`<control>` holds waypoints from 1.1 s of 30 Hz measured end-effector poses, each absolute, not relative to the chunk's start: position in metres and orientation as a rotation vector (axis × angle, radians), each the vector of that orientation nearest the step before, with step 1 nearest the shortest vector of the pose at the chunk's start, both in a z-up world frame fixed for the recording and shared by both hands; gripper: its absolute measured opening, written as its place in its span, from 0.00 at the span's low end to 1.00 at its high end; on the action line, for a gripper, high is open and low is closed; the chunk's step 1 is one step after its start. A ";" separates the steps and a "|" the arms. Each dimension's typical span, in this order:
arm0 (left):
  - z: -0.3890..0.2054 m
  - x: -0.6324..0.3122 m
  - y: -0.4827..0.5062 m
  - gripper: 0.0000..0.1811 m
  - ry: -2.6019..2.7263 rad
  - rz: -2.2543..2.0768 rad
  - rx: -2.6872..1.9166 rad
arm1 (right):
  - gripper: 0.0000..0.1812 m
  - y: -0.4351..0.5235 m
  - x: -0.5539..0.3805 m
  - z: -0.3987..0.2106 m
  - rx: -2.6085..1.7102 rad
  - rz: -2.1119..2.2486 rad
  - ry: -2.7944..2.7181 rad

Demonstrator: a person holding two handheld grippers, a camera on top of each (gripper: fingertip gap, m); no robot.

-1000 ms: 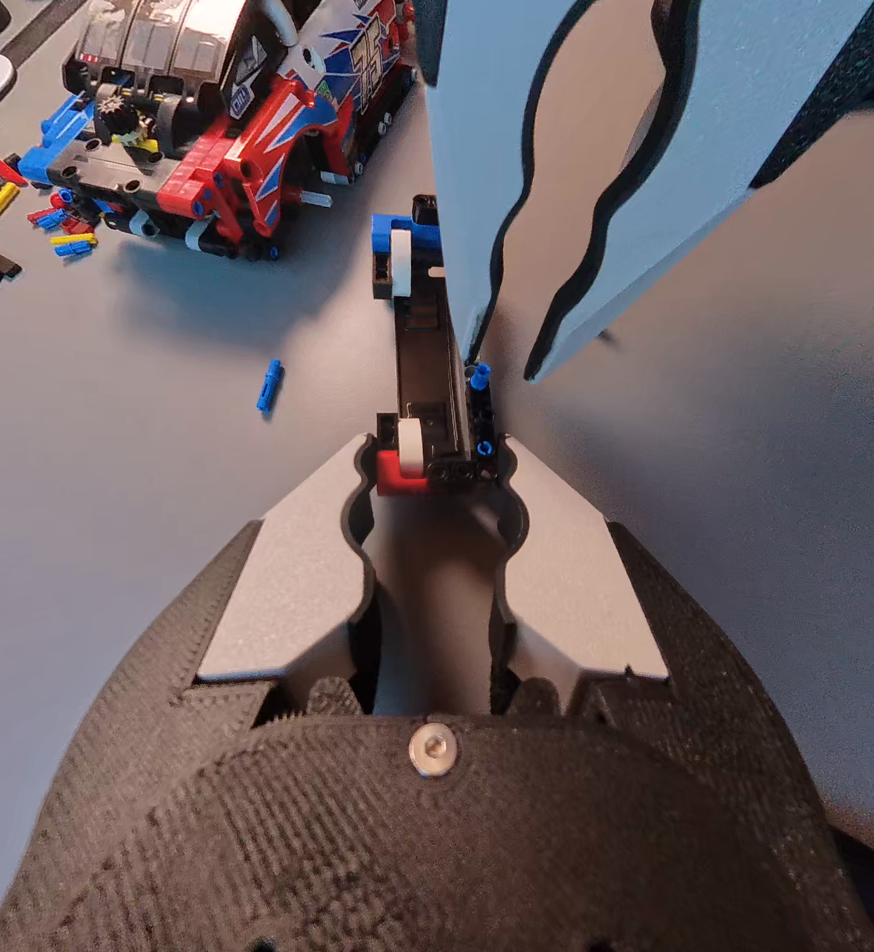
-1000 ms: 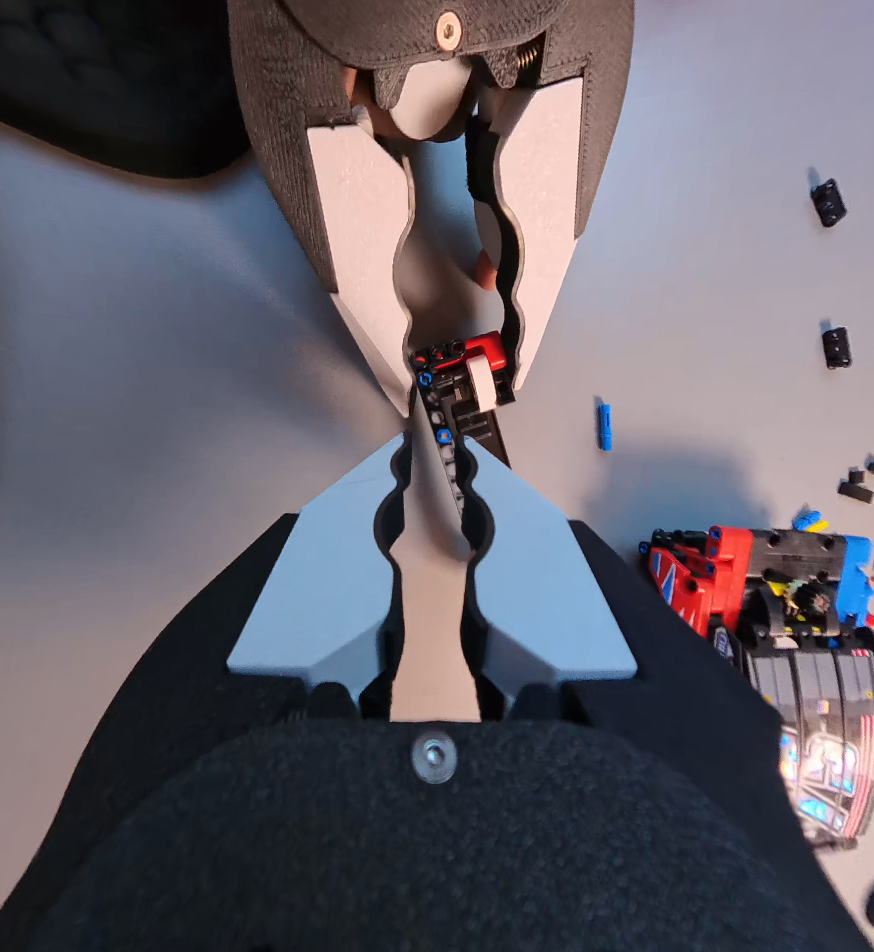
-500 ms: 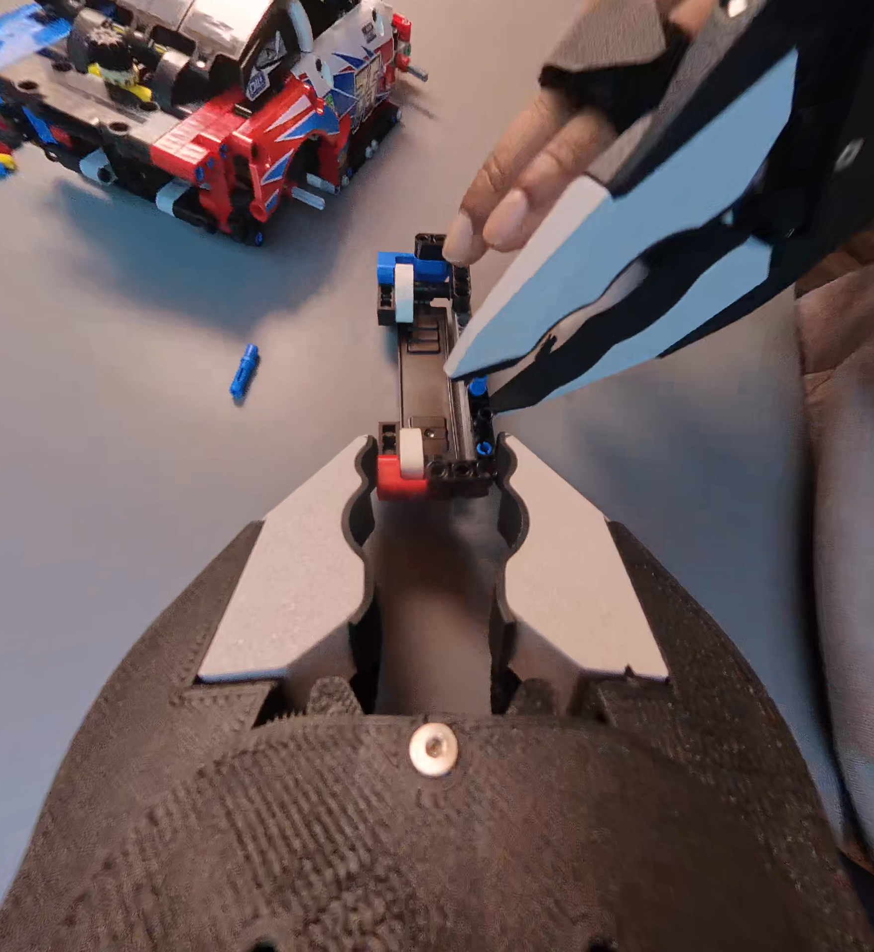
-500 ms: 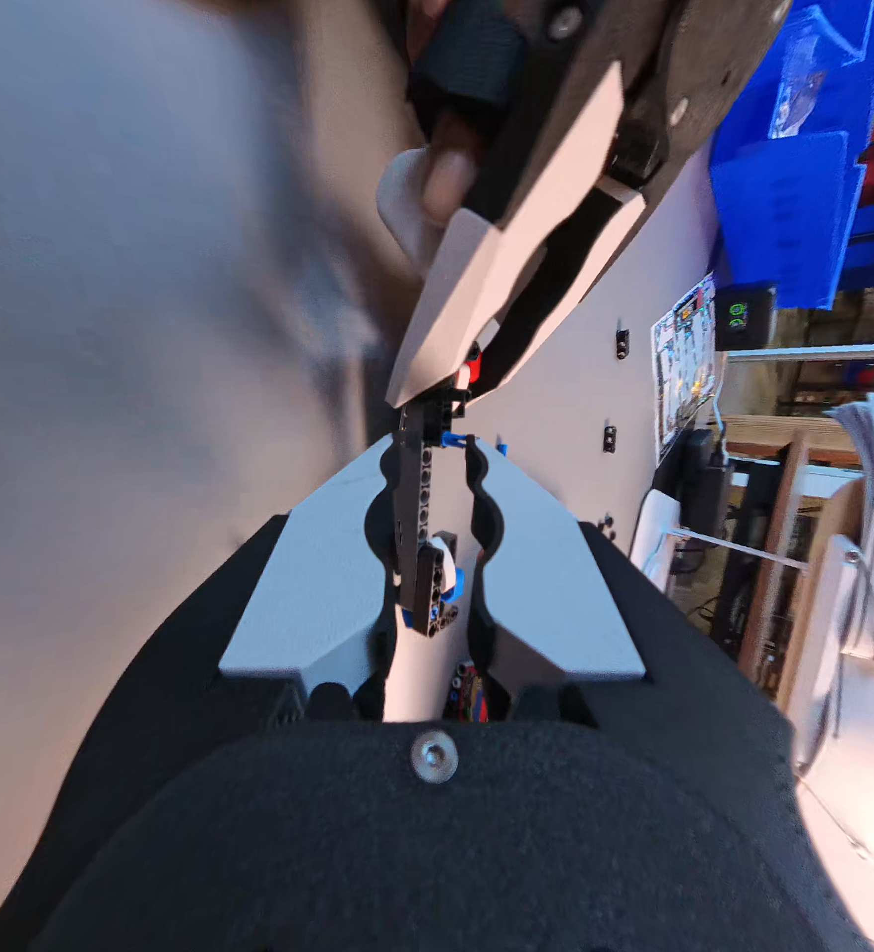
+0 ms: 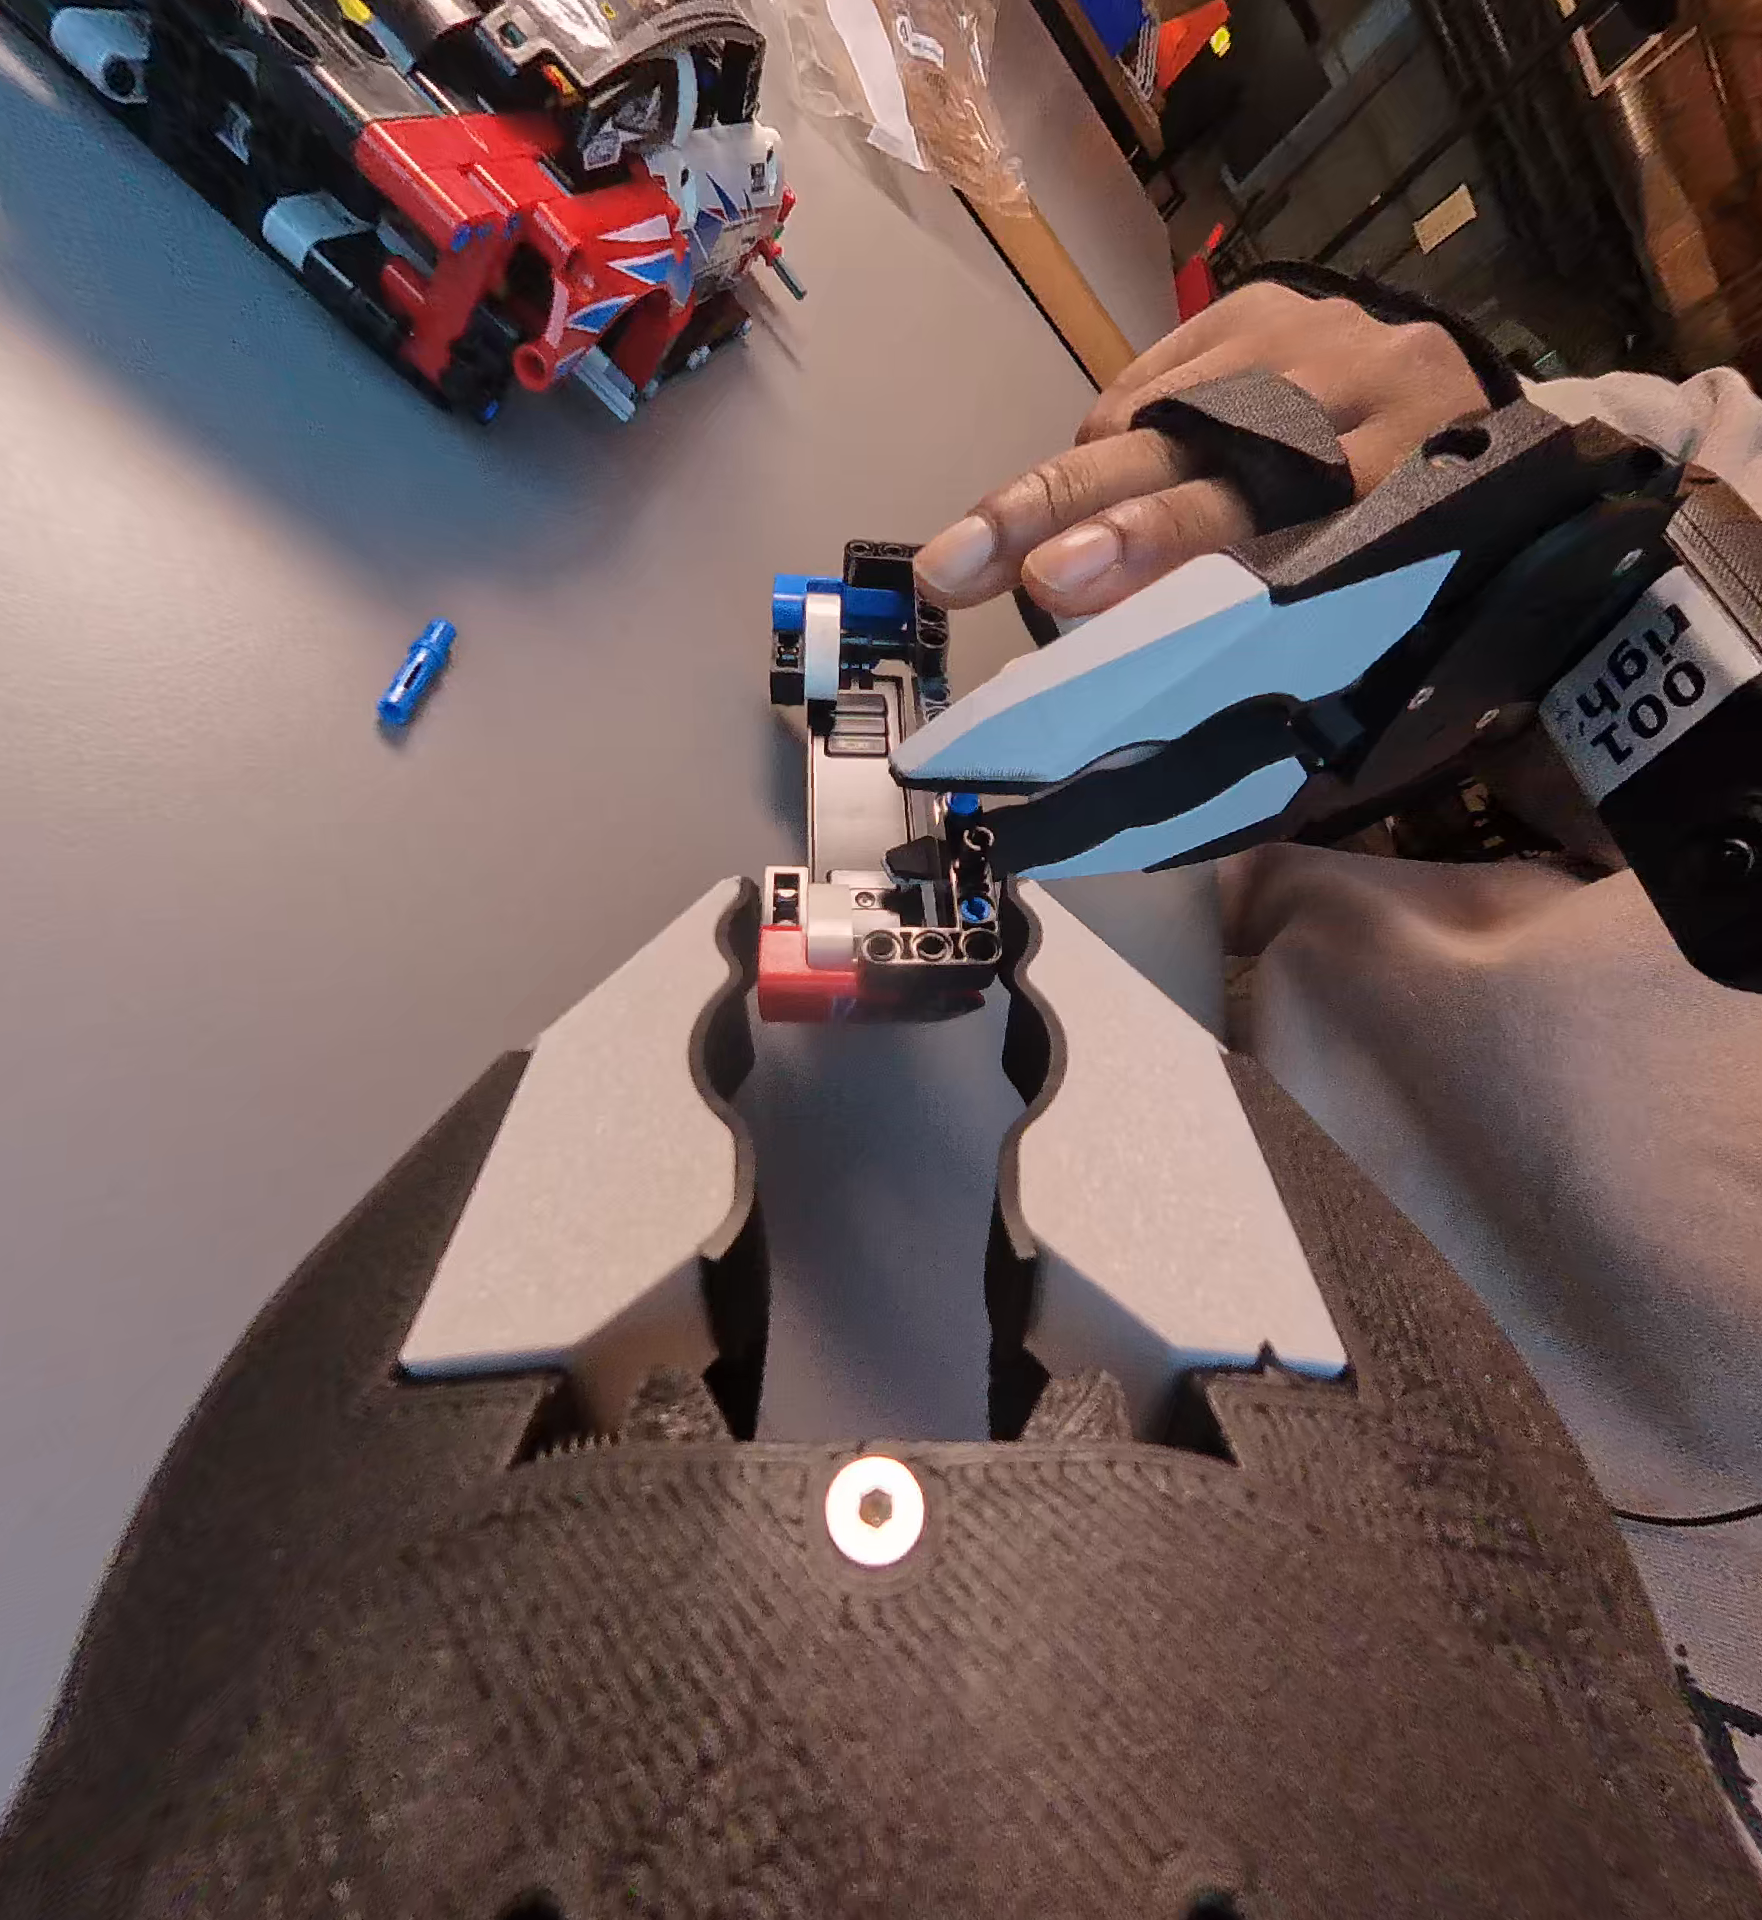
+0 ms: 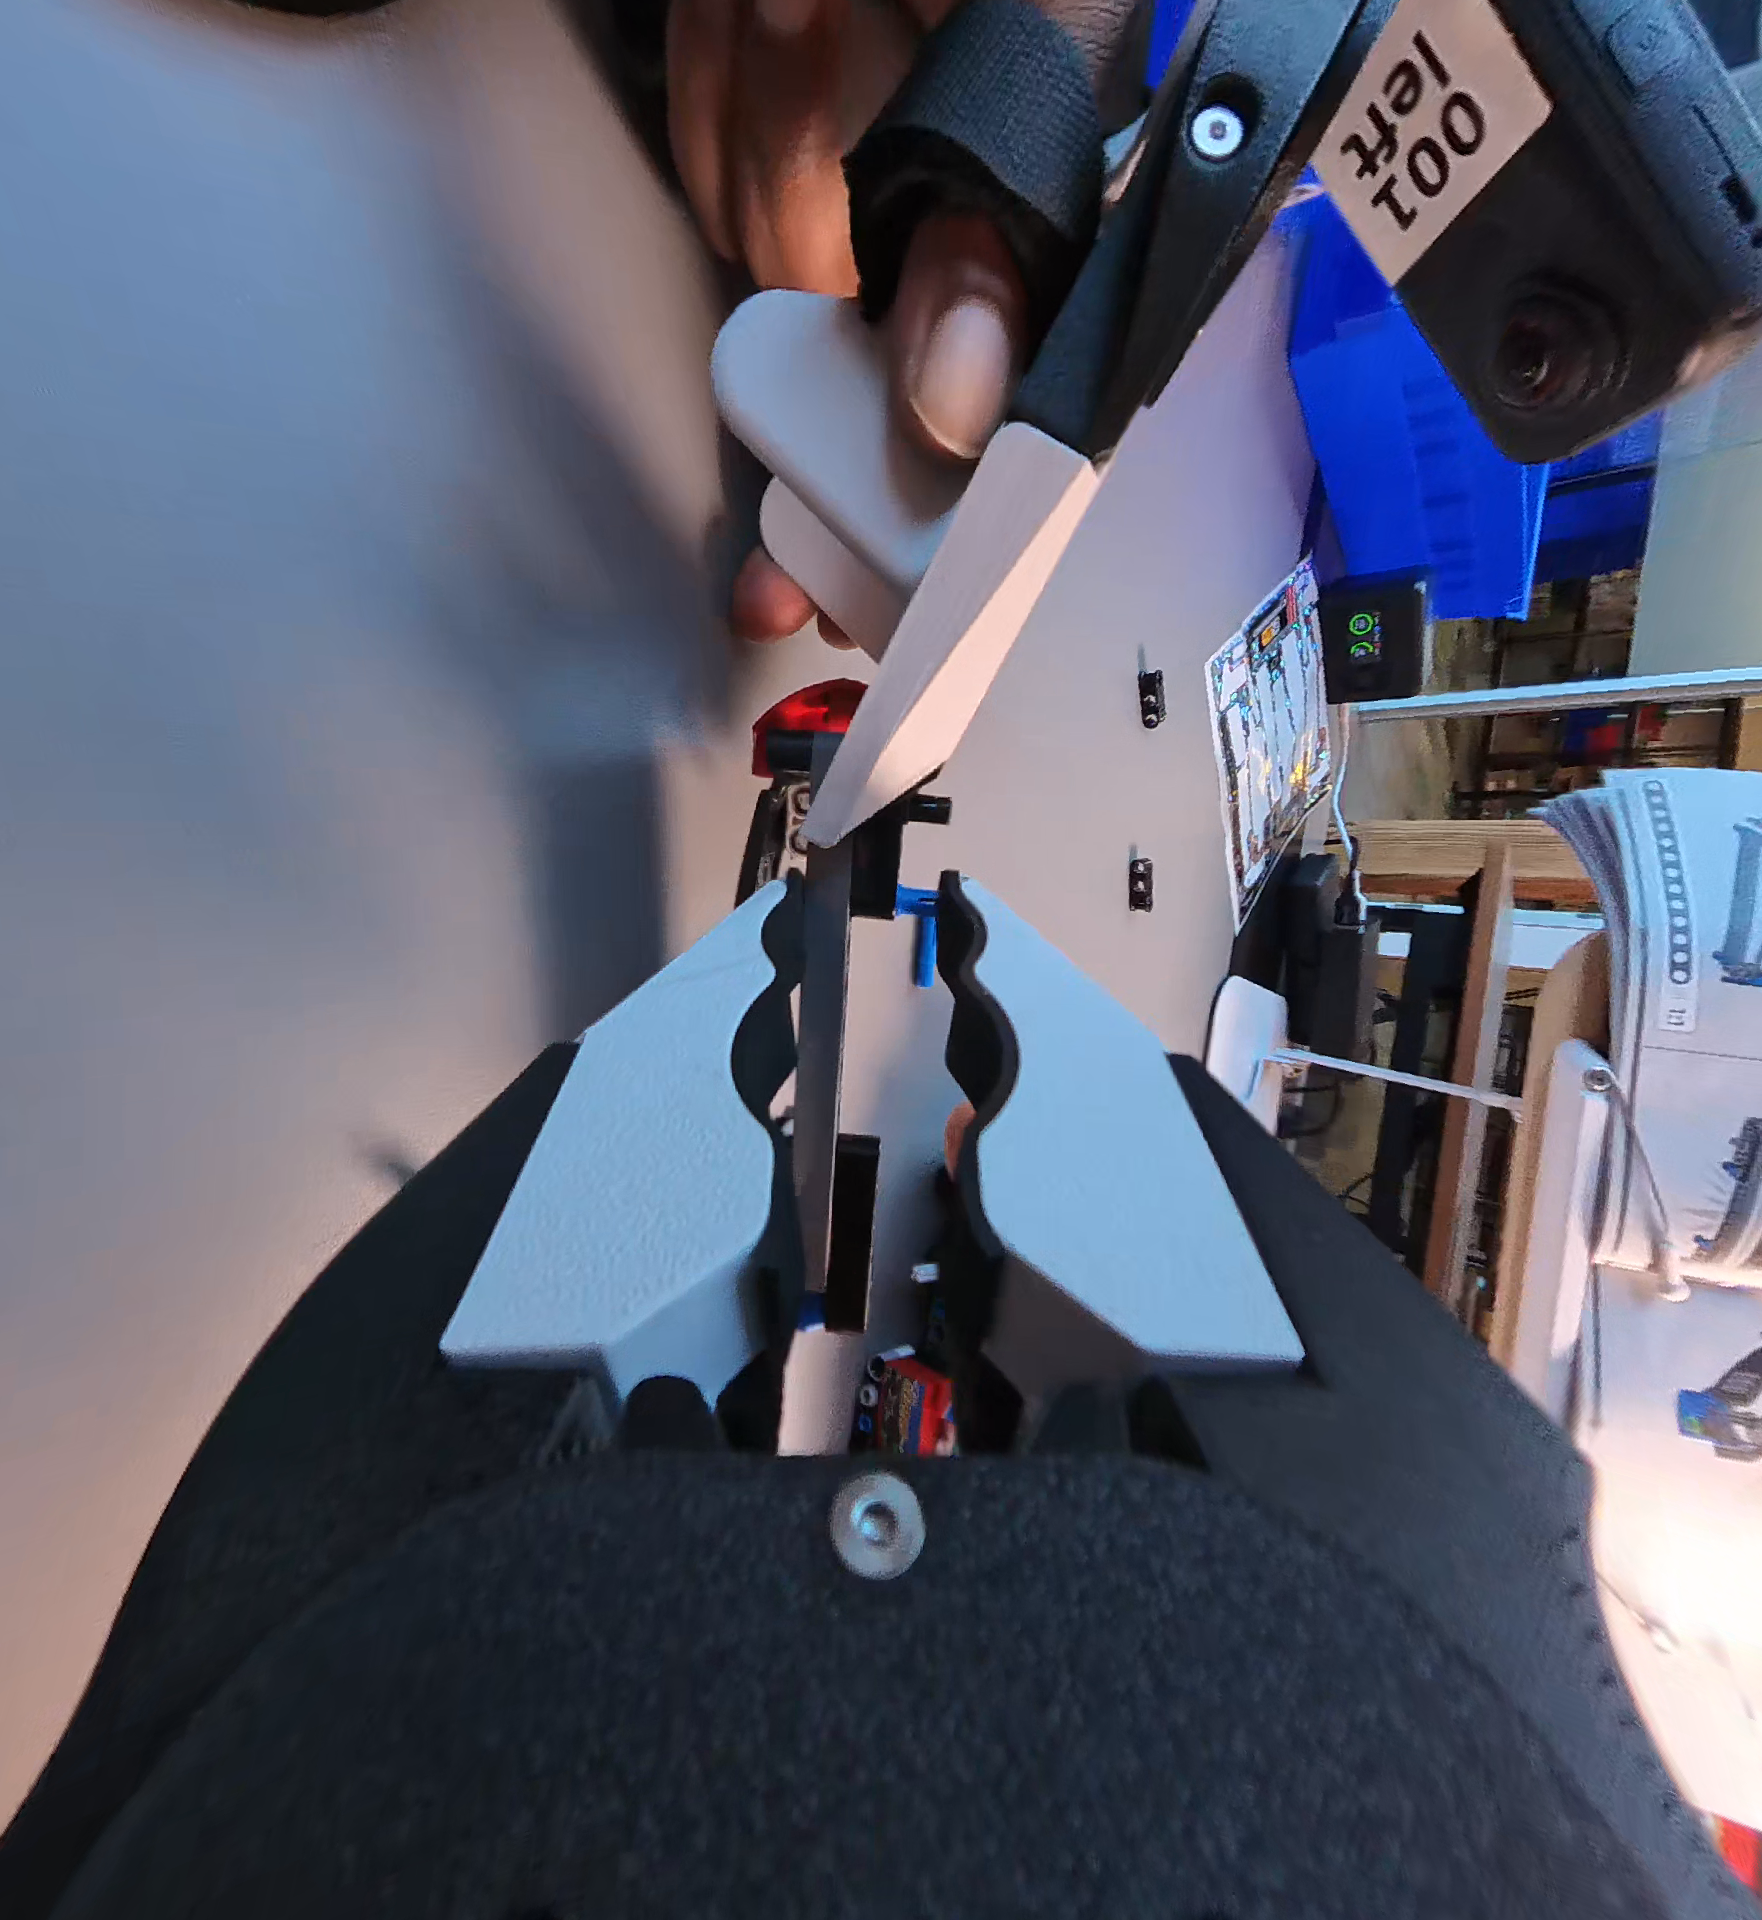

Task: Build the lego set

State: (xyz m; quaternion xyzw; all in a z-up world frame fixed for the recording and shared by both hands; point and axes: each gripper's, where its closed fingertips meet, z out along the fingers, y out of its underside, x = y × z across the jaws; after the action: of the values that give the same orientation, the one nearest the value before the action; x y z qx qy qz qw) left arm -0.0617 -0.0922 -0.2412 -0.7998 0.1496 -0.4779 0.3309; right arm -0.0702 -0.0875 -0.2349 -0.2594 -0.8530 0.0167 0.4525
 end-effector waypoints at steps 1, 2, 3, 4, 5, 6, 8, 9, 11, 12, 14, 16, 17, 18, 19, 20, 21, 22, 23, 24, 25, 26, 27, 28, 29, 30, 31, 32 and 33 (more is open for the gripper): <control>-0.241 -0.061 -0.093 0.24 0.392 -1.254 -2.088 | 0.12 -0.088 -0.070 -0.235 -0.640 0.049 -2.114; -0.241 -0.061 -0.093 0.24 0.395 -1.248 -2.088 | 0.12 -0.088 -0.070 -0.234 -0.639 0.048 -2.116; -0.242 -0.061 -0.092 0.24 0.400 -1.236 -2.088 | 0.12 -0.087 -0.070 -0.235 -0.642 0.050 -2.121; -0.242 -0.062 -0.092 0.24 0.408 -1.215 -2.084 | 0.12 -0.086 -0.071 -0.235 -0.644 0.050 -2.119; -0.242 -0.062 -0.090 0.24 0.421 -1.185 -2.075 | 0.12 -0.085 -0.071 -0.236 -0.645 0.052 -2.114; -0.242 -0.064 -0.089 0.24 0.436 -1.149 -2.064 | 0.12 -0.084 -0.072 -0.235 -0.658 0.062 -2.103; -0.238 -0.066 -0.085 0.18 0.490 -1.046 -2.012 | 0.13 -0.084 -0.071 -0.237 -0.743 0.133 -2.090; -0.235 -0.068 -0.083 0.18 0.524 -0.969 -1.984 | 0.13 -0.084 -0.069 -0.233 -0.782 0.186 -2.061; -0.235 -0.076 -0.077 0.21 0.559 -0.780 -1.958 | 0.16 -0.085 -0.059 -0.221 -0.857 0.308 -2.007; -0.235 -0.078 -0.075 0.23 0.585 -0.710 -1.949 | 0.16 -0.081 -0.052 -0.213 -0.922 0.367 -1.964; -0.231 -0.081 -0.073 0.26 0.623 -0.602 -1.906 | 0.17 -0.073 -0.035 -0.202 -1.049 0.499 -1.890; -0.222 -0.088 -0.069 0.30 0.638 -0.478 -1.831 | 0.15 -0.068 -0.015 -0.200 -1.154 0.604 -1.850; -0.217 -0.092 -0.067 0.32 0.637 -0.424 -1.799 | 0.14 -0.069 -0.004 -0.203 -1.198 0.656 -1.856; -0.213 -0.095 -0.066 0.35 0.634 -0.380 -1.774 | 0.12 -0.073 0.006 -0.209 -1.231 0.707 -1.876; -0.211 -0.098 -0.066 0.38 0.631 -0.346 -1.754 | 0.10 -0.078 0.015 -0.216 -1.261 0.740 -1.902; -0.209 -0.099 -0.066 0.43 0.630 -0.316 -1.740 | 0.09 -0.081 0.023 -0.224 -1.287 0.744 -1.930; -0.209 -0.100 -0.066 0.48 0.638 -0.290 -1.729 | 0.09 -0.083 0.029 -0.233 -1.305 0.739 -1.956; -0.208 -0.099 -0.066 0.53 0.646 -0.261 -1.719 | 0.09 -0.085 0.034 -0.241 -1.329 0.728 -1.982; -0.207 -0.099 -0.066 0.61 0.654 -0.236 -1.715 | 0.09 -0.088 0.036 -0.248 -1.351 0.728 -2.003; -0.209 -0.096 -0.066 0.68 0.668 -0.225 -1.721 | 0.09 -0.092 0.036 -0.254 -1.362 0.743 -2.021; -0.211 -0.094 -0.066 0.74 0.683 -0.228 -1.733 | 0.09 -0.093 0.034 -0.257 -1.371 0.742 -2.019; -0.215 -0.091 -0.066 0.79 0.697 -0.239 -1.750 | 0.09 -0.092 0.031 -0.259 -1.377 0.731 -2.018; -0.219 -0.090 -0.065 0.82 0.704 -0.247 -1.769 | 0.09 -0.092 0.029 -0.263 -1.388 0.723 -2.035; -0.220 -0.091 -0.063 0.83 0.704 -0.246 -1.780 | 0.09 -0.092 0.027 -0.267 -1.409 0.714 -2.055; -0.220 -0.091 -0.062 0.85 0.702 -0.243 -1.786 | 0.09 -0.092 0.024 -0.270 -1.427 0.710 -2.070; -0.219 -0.092 -0.060 0.86 0.694 -0.236 -1.789 | 0.09 -0.093 0.021 -0.272 -1.442 0.715 -2.078; -0.217 -0.094 -0.059 0.87 0.687 -0.223 -1.789 | 0.10 -0.092 0.018 -0.273 -1.460 0.716 -2.079; -0.214 -0.094 -0.059 0.87 0.682 -0.211 -1.783 | 0.10 -0.090 0.015 -0.273 -1.469 0.717 -2.081; -0.212 -0.095 -0.058 0.86 0.676 -0.195 -1.776 | 0.09 -0.090 0.014 -0.273 -1.468 0.726 -2.093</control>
State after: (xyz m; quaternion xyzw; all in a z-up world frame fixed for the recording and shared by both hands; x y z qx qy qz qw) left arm -0.0952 -0.0579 -0.2117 -0.7590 0.2889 -0.0834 0.5775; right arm 0.0139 -0.0905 -0.2733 -0.5362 -0.7646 0.2651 0.2399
